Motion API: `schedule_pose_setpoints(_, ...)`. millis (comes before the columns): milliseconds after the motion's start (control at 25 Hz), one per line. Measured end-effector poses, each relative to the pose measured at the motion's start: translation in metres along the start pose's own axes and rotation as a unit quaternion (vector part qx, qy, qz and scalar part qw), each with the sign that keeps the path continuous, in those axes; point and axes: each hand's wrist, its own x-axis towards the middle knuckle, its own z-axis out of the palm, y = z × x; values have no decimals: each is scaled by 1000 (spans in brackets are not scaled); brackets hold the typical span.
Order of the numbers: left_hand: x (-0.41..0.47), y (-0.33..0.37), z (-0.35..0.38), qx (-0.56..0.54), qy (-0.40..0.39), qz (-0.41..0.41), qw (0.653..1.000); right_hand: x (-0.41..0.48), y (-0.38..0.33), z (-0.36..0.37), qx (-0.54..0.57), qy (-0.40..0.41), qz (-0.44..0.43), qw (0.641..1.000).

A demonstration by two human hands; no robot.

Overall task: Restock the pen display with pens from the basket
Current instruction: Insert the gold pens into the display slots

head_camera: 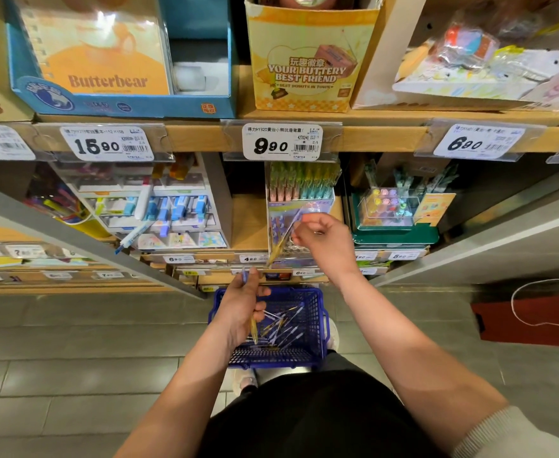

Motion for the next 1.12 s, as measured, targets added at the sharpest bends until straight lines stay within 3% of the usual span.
schedule_pose_setpoints(120, 1, -1, -3, -10, 2, -27, 1000, 0, 6, 1, -103, 55, -87, 989)
schedule_pose_setpoints(280, -2, 2, -2, -65, -13, -38, 997, -2, 27, 10, -191, 54, -139, 970)
schedule_pose_setpoints(920, -7, 2, -10, -93, -4, 11, 996, 4, 43, 24, -272, 21, -199, 941)
schedule_pose_setpoints(1120, -10, 4, -9, -85, -7, 19, 996, 9, 56, 27, -346, -20, -157, 925)
